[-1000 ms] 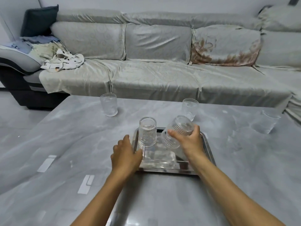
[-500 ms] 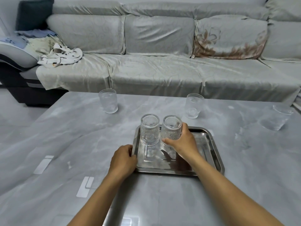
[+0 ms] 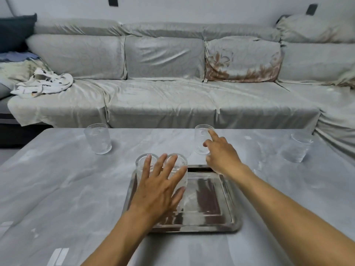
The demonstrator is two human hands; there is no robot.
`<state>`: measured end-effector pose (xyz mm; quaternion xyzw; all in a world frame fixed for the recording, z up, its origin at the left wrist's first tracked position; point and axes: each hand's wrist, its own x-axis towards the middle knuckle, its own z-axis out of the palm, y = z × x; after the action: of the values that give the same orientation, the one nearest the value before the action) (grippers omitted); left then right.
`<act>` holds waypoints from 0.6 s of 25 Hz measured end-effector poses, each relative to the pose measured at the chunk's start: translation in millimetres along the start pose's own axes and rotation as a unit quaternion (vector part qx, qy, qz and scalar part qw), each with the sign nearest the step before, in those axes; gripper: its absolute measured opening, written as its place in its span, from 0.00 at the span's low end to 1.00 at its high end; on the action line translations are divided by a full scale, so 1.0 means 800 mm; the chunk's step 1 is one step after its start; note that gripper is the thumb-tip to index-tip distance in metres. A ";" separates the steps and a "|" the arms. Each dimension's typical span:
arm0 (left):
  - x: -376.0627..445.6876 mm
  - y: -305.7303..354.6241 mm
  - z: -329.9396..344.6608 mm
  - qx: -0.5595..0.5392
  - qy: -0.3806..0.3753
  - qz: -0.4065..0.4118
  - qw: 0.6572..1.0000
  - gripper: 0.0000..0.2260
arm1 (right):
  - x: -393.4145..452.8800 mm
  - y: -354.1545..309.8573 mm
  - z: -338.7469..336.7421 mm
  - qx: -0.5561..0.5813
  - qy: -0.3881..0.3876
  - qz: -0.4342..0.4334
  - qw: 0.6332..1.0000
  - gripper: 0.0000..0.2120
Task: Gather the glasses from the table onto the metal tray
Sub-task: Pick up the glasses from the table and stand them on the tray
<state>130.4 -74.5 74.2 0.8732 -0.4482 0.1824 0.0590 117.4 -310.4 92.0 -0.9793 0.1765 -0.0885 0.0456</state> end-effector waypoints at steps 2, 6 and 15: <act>0.002 -0.009 0.014 -0.018 -0.014 -0.015 1.000 0.23 | 0.033 0.008 0.006 -0.040 -0.037 -0.008 0.998 0.16; -0.002 -0.013 0.034 -0.042 -0.025 -0.027 0.998 0.25 | 0.059 0.019 0.024 0.056 -0.071 0.044 0.995 0.18; -0.045 0.029 -0.026 -0.268 0.077 -0.165 0.946 0.32 | -0.095 0.017 -0.062 0.522 0.083 0.001 0.849 0.13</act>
<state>87.1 -55.2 79.0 0.8701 -0.3240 0.1102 0.3549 33.7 -298.9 127.4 -0.8003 0.1084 -0.2480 0.5350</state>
